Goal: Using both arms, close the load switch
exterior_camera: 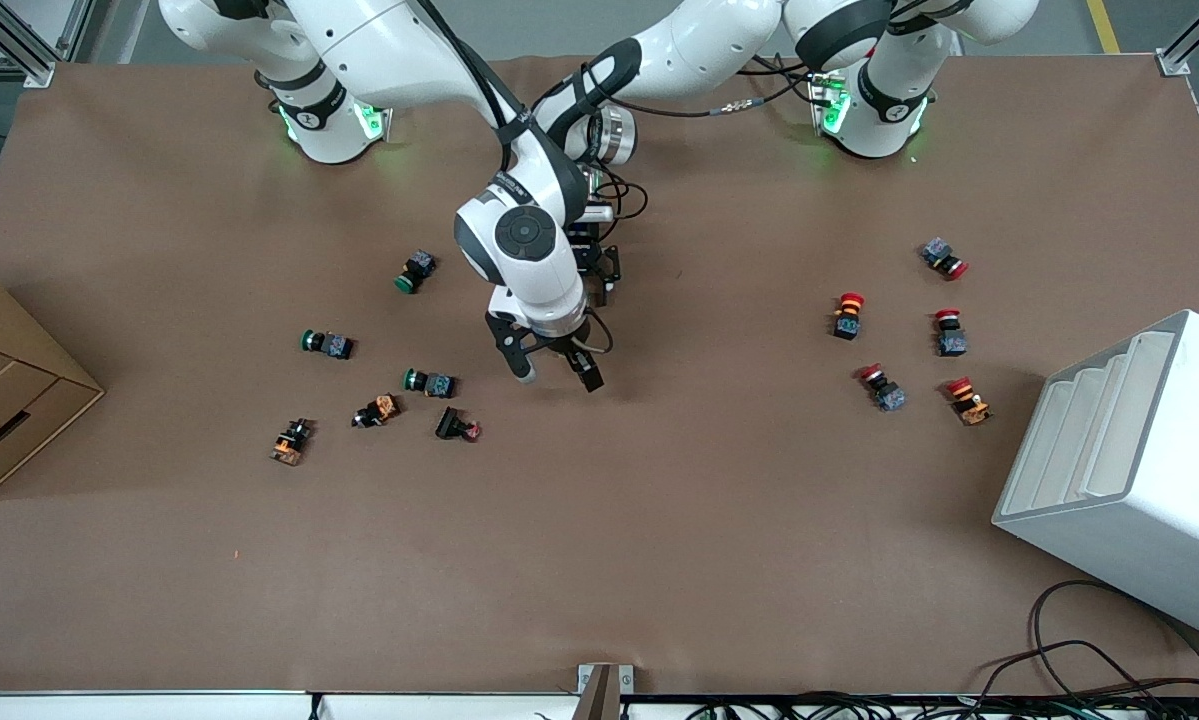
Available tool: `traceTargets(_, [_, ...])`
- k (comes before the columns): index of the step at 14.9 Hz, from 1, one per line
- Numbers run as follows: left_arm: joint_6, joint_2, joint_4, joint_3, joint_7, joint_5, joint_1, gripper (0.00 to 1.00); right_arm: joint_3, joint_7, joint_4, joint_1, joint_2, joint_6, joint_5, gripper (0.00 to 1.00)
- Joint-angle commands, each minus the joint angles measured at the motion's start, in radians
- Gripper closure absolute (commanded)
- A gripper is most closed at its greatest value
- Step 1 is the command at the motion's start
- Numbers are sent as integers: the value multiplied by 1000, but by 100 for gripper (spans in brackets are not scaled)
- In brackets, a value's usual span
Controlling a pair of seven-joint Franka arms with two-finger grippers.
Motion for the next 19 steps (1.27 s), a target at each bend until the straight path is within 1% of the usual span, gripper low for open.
traceTargets(1, [19,31,40,3,0,7,-8,1,8,-13,25,-13,36,8,-20,0])
traceTargets(8, [20,27,49,9,6,-3,-3,1,8,-11,37,-11,70,31,-29,0])
traceTargets(11, [23,27,68,9,14,-7,-1,1,8,-11,37,-13,73,32,-29,0])
traceTargets(19, [28,25,69,9,22,-9,2,1,8,-11,46,-20,100,51,-52,0])
